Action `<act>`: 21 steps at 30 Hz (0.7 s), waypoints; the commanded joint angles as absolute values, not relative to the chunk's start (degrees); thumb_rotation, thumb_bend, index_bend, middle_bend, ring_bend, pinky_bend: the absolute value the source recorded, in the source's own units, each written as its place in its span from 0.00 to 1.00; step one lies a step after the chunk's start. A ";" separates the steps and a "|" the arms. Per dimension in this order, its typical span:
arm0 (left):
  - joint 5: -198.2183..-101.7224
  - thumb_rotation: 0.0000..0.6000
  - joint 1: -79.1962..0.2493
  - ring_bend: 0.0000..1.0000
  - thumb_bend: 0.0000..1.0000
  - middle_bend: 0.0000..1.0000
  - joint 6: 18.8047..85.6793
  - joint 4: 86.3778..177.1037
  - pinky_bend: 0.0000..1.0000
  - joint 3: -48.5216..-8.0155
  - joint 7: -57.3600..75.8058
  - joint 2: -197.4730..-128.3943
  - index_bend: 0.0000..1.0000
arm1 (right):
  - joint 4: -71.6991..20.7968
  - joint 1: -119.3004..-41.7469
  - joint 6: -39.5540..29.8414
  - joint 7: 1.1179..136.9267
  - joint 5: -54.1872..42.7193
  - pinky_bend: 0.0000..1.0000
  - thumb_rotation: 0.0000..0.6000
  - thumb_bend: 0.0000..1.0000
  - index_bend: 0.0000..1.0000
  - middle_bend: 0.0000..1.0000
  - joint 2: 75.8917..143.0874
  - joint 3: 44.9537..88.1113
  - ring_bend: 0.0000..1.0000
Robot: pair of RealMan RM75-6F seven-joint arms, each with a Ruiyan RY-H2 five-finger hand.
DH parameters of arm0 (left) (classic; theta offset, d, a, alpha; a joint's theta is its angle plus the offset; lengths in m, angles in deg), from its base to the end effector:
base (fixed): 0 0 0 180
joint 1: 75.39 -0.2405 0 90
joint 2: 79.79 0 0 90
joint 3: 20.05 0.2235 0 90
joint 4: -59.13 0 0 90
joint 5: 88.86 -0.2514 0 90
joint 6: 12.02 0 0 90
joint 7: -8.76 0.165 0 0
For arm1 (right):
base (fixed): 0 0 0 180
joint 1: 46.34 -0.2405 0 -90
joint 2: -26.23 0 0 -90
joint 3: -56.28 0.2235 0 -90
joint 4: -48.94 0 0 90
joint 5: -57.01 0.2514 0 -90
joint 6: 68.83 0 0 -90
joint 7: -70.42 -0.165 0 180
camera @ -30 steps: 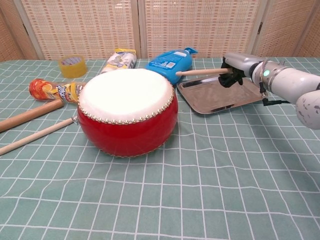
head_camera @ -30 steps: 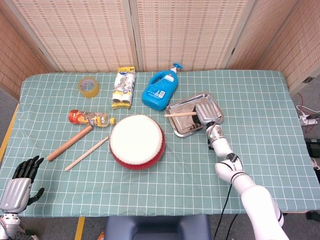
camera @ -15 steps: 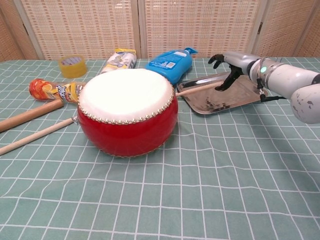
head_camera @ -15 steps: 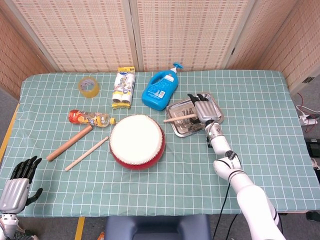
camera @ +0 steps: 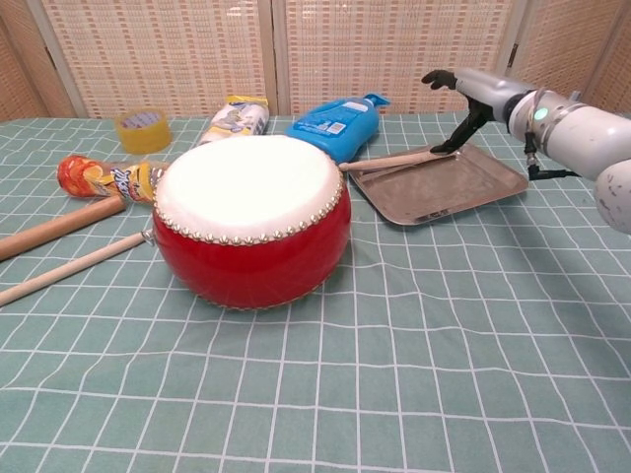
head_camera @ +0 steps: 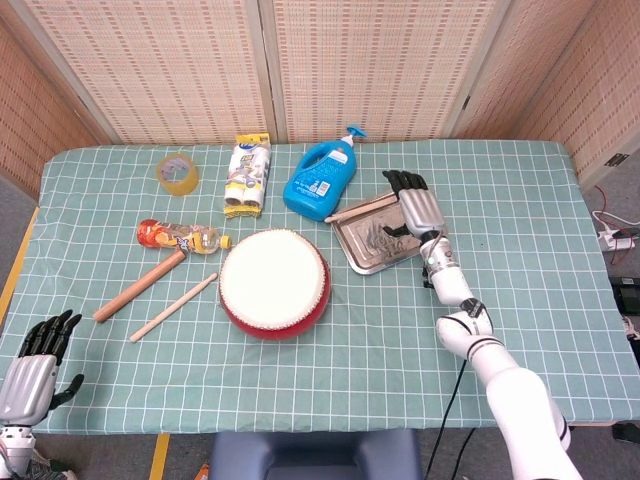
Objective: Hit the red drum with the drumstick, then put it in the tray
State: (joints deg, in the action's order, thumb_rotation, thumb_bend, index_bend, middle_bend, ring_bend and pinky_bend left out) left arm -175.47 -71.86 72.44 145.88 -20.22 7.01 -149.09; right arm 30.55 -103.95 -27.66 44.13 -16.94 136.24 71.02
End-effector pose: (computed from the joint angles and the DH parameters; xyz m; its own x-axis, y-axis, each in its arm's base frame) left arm -0.3155 0.1845 0.0796 0.3758 0.0686 0.9242 0.9262 0.0051 -0.3770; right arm -0.1810 -0.5165 -0.0180 0.2890 -0.1299 0.9485 -0.9493 -0.1673 0.2663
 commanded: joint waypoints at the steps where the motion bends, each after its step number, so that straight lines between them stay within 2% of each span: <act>1: -175.41 1.00 -71.79 0.00 0.25 0.00 72.47 145.47 0.00 -20.40 6.73 -149.23 0.02 | 23.74 -98.13 -16.54 47.92 -19.06 0.19 1.00 0.25 0.15 0.16 130.86 69.70 0.07; 5: -175.72 1.00 -71.48 0.00 0.25 0.00 72.65 145.08 0.00 -20.73 6.29 -149.52 0.02 | 10.66 -90.69 -6.26 55.19 -19.64 0.28 1.00 0.33 0.28 0.28 123.14 68.78 0.20; 12: -175.51 1.00 -70.67 0.00 0.25 0.00 72.13 144.19 0.00 -21.44 5.80 -150.00 0.02 | -24.01 -74.87 6.39 70.70 -17.97 0.30 1.00 0.35 0.33 0.30 103.67 64.62 0.21; 16: -175.02 1.00 -70.15 0.00 0.25 0.00 71.73 143.84 0.00 -22.02 5.87 -150.35 0.02 | -36.07 -67.78 10.66 73.60 -17.01 0.30 1.00 0.38 0.33 0.30 96.90 61.30 0.21; 21: -174.88 1.00 -69.60 0.00 0.25 0.00 71.65 144.06 0.00 -22.55 6.39 -150.57 0.02 | -43.11 -60.40 17.19 73.94 -18.61 0.29 1.00 0.38 0.30 0.30 93.03 57.84 0.19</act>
State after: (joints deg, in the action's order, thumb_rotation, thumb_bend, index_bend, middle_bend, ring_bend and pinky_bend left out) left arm -174.86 -69.65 71.63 144.01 -22.51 6.33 -150.55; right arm -36.85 -67.20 11.04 70.77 -18.05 98.71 61.72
